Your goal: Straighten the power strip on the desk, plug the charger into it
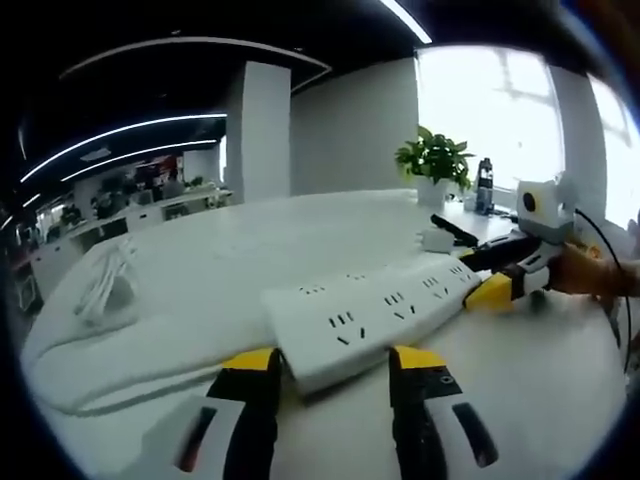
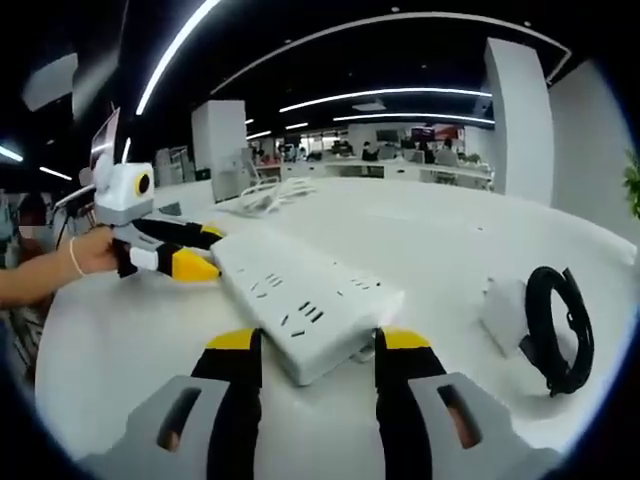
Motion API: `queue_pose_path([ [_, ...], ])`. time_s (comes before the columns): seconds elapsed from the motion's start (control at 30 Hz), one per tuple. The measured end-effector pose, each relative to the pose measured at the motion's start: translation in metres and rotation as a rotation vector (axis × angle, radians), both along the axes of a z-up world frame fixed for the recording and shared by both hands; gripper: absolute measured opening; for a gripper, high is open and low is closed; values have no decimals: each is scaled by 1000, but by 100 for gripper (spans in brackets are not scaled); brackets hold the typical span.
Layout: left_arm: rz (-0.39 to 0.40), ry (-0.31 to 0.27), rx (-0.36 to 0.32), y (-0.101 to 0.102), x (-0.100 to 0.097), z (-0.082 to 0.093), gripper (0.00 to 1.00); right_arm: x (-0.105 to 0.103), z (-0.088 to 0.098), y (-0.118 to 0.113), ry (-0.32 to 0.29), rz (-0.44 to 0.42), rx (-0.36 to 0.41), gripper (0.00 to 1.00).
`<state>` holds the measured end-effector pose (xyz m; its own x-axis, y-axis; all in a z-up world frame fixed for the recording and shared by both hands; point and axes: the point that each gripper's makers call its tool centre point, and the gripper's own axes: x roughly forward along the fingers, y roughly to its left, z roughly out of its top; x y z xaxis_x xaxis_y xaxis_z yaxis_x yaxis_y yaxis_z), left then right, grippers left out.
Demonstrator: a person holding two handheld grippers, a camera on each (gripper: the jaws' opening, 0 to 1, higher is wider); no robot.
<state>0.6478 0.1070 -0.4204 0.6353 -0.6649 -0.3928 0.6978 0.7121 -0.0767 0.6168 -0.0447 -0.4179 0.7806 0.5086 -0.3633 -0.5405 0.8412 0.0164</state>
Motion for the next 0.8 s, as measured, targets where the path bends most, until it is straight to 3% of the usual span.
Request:
queue_pose_path([
  [0.8,60,-5,-16,-5,2,0,37,19,-1,-11,10,52,-26,43],
])
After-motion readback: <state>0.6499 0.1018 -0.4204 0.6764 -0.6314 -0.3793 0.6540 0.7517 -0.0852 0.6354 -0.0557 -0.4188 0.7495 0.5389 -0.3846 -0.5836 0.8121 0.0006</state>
